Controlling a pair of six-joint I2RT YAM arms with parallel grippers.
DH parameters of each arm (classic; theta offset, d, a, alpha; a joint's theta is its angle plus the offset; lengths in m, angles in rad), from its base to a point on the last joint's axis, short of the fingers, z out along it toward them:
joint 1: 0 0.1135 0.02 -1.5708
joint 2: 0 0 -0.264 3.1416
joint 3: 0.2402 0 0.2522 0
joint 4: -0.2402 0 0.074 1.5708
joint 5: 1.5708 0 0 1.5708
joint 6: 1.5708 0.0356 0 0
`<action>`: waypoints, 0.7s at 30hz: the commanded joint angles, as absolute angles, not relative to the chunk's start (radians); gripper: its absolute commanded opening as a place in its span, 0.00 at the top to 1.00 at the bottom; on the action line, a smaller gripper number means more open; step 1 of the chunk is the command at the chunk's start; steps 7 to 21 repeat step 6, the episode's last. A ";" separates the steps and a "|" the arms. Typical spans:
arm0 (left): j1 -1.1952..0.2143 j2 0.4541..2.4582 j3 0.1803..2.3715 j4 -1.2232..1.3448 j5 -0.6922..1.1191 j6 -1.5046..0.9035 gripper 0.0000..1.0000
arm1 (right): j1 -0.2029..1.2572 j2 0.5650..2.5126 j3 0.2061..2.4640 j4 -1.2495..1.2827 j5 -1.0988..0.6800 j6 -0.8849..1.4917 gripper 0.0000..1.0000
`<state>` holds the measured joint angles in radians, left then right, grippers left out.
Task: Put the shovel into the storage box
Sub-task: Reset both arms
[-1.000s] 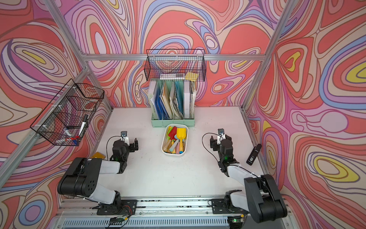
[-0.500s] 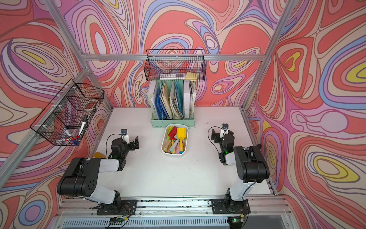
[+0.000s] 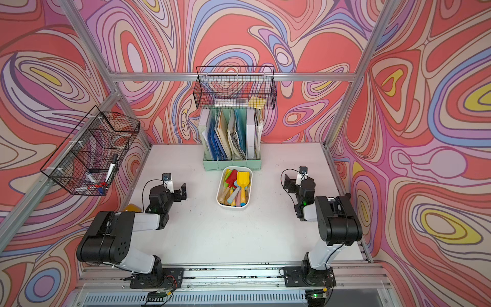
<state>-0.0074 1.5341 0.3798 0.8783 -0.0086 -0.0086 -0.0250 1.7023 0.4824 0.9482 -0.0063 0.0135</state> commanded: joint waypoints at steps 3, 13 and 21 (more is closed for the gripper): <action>-0.002 1.537 0.384 0.865 0.006 -0.021 0.01 | -0.025 1.695 0.474 0.940 -0.015 0.022 0.02; -0.002 1.537 0.384 0.867 0.004 -0.018 0.01 | -0.024 1.694 0.473 0.942 -0.016 0.022 0.02; -0.002 1.537 0.384 0.867 0.004 -0.018 0.01 | -0.024 1.694 0.473 0.942 -0.016 0.022 0.02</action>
